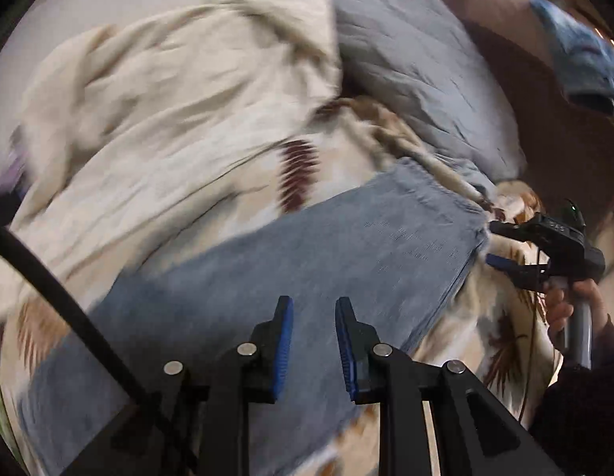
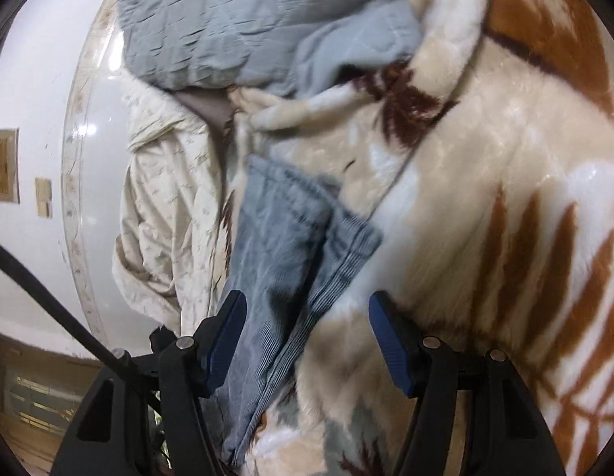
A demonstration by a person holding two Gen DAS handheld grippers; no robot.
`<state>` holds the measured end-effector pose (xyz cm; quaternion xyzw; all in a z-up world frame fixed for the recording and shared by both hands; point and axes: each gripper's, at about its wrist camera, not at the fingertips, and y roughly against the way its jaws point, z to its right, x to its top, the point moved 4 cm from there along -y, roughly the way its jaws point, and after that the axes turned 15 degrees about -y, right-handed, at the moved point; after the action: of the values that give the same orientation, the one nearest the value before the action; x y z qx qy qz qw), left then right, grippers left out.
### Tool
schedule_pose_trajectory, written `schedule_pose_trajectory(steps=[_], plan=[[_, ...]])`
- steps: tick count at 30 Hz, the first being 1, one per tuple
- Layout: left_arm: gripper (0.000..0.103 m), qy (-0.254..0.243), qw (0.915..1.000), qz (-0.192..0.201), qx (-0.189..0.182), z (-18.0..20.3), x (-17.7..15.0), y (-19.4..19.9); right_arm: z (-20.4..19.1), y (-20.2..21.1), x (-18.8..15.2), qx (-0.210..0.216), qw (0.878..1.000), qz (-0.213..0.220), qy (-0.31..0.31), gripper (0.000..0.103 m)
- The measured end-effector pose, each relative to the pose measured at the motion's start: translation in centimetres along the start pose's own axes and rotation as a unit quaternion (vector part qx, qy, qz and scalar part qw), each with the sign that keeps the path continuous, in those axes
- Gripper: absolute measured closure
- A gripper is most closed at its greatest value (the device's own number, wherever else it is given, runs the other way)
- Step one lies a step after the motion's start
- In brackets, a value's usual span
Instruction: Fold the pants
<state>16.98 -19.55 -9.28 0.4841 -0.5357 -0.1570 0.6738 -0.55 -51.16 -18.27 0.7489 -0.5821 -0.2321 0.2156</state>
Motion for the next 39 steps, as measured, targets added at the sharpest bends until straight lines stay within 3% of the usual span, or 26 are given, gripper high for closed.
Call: schedule_pose_trajectory(steps=[3,5,6,11,16,18,20,22,26,28,33,39], plan=[[0.065,-0.025,0.9991,-0.011,-0.033,0.7,4.2,-3.2,-0.2,-0.5,0.6,-0.009,1.0,0.009,0.007,0.038],[0.051,-0.027,0.9983,-0.018,-0.049,0.8,6.3,-5.0,-0.5,-1.1,1.0,-0.022,0.999,0.015,0.018,0.038],[0.05,-0.026,0.9977,-0.021,-0.059,0.7,7.7,-6.3,-0.5,-1.4,1.2,-0.024,0.999,0.018,0.015,0.038],[0.05,-0.033,0.9943,-0.031,-0.097,0.3,12.5,-12.2,-1.0,-2.0,1.5,-0.007,0.999,0.036,0.007,0.027],[0.051,-0.058,0.9874,-0.054,-0.137,1.4,15.3,-17.1,-1.5,-2.2,2.0,0.02,0.999,0.046,0.009,0.029],[0.052,-0.064,0.9843,-0.06,-0.153,1.8,16.3,-18.6,-1.5,-2.2,2.0,0.028,0.999,0.045,0.01,0.035],[0.054,-0.064,0.982,-0.066,-0.165,2.0,16.9,-19.9,-1.2,-2.3,2.3,0.028,0.999,0.04,0.011,0.059],[0.057,-0.057,0.9793,-0.064,-0.183,2.2,17.9,-21.2,-0.6,-2.5,2.6,0.028,0.999,0.029,0.003,0.064],[0.057,-0.064,0.9741,-0.074,-0.204,3.1,18.8,-23.1,-0.6,-2.2,2.6,0.032,0.999,0.022,0.012,0.063],[0.057,-0.058,0.9675,-0.077,-0.234,3.9,19.2,-23.7,-0.6,-2.4,2.5,0.031,0.999,0.017,0.014,0.063],[0.057,-0.073,0.9614,-0.094,-0.248,5.2,18.9,-24.8,-0.8,-2.7,2.4,0.029,0.999,0.011,0.022,0.061],[0.058,-0.054,0.9586,-0.1,-0.261,5.4,19.0,-26.1,-1.1,-2.9,2.2,0.027,0.999,0.013,0.032,0.057]])
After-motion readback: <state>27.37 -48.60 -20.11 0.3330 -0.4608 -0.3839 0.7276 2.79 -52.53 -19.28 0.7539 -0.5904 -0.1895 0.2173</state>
